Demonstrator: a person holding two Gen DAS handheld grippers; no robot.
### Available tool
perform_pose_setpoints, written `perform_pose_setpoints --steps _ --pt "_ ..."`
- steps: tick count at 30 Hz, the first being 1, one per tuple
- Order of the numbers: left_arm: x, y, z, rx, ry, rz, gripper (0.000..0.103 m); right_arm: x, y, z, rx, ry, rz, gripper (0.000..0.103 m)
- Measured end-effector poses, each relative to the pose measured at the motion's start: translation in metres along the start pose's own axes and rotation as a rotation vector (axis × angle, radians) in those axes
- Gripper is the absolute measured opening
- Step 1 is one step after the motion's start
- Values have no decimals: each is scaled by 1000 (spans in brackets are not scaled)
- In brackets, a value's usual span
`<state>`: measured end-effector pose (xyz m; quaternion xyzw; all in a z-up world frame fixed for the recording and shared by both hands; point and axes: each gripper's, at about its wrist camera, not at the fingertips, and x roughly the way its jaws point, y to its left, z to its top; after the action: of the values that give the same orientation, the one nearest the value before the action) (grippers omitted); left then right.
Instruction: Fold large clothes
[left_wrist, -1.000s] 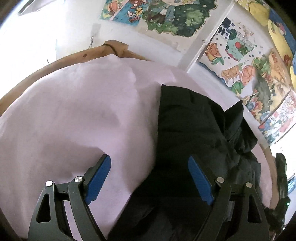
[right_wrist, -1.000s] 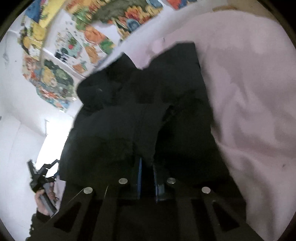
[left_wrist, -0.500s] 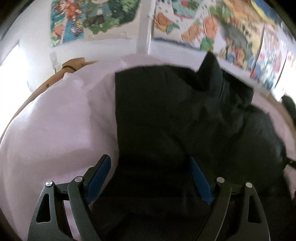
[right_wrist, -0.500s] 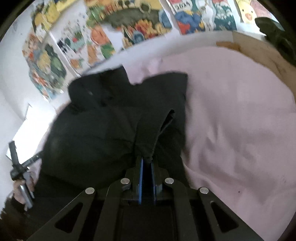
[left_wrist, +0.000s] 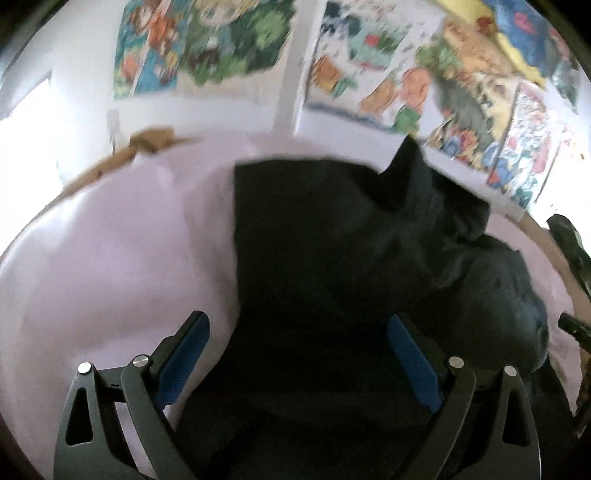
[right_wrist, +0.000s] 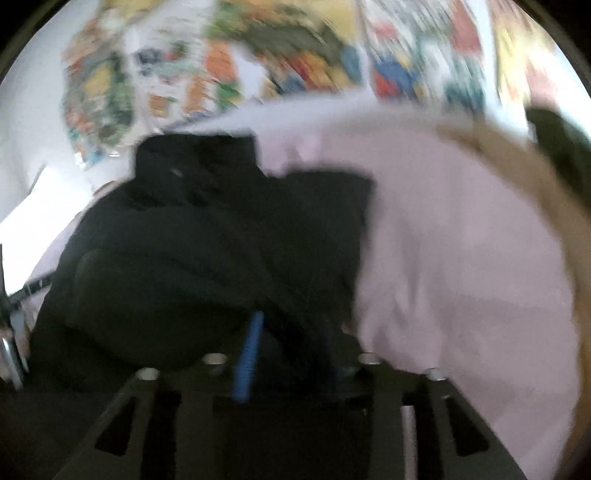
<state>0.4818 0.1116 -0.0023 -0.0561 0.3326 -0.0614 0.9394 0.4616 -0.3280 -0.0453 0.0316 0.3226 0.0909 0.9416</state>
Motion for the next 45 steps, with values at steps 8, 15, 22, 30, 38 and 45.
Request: perform_pose_setpoints --steps 8,15,22,30,38,45 --pt "38 -82 -4 325 13 65 95 48 66 21 -184 99 50 77" --pt "75 -84 -24 395 37 97 101 96 64 -1 -209 204 52 77" --pt "89 -81 -32 406 61 103 102 120 61 -14 -238 246 66 80" --pt "104 -80 -40 429 64 123 102 134 61 -23 -259 257 60 81" --pt "105 -78 -40 419 72 109 102 130 65 -24 -272 223 40 82" --pt "94 -78 -29 425 105 63 102 106 67 -11 -284 229 43 85"
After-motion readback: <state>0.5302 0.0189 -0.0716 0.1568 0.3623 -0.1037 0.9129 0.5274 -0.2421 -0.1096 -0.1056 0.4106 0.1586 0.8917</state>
